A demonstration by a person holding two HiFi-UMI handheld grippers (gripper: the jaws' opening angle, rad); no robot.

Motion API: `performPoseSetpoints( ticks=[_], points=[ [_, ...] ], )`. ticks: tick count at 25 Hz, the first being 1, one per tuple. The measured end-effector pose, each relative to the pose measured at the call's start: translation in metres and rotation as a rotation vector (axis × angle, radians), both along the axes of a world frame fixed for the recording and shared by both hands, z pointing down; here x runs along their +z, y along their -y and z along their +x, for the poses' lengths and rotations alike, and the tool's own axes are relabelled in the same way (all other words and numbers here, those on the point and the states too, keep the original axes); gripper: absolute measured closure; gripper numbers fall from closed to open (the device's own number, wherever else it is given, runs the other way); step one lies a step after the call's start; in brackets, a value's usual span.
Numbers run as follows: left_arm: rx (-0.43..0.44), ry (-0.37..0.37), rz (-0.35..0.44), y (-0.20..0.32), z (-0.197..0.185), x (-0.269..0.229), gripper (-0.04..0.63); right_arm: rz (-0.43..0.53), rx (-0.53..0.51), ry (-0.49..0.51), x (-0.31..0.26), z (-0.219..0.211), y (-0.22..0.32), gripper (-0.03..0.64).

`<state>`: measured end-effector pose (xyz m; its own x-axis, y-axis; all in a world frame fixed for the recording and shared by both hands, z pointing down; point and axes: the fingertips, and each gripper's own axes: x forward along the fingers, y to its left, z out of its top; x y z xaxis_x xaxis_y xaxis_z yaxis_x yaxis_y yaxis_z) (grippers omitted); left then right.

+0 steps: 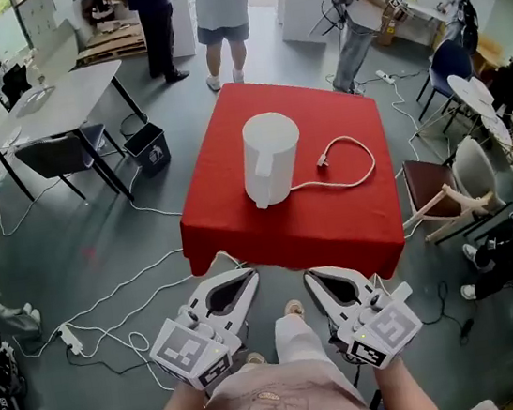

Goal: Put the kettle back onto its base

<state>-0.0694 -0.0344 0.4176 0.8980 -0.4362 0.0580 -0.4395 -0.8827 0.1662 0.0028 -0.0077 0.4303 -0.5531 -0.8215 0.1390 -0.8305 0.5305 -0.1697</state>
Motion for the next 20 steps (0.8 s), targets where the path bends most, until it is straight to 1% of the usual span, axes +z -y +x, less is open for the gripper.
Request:
performPoseSetpoints(
  ticks=[4, 8, 13, 20],
  points=[
    [0.024, -0.005, -0.006, -0.028, -0.01, -0.003, 0.611, 0.008, 0.072, -0.006, -0.004, -0.006, -0.03, 0.613],
    [0.024, -0.012, 0.005, -0.05, -0.013, -0.007, 0.611, 0.017, 0.109, -0.026, -0.008, -0.009, -0.052, 0.612],
    [-0.002, -0.031, 0.002, -0.072, -0.015, -0.008, 0.611, 0.045, 0.131, -0.012, -0.016, -0.008, -0.081, 0.612],
    [-0.004, -0.017, 0.013, -0.101, 0.0, -0.013, 0.611, 0.066, 0.123, 0.0, -0.024, -0.001, -0.11, 0.613]
  ],
)
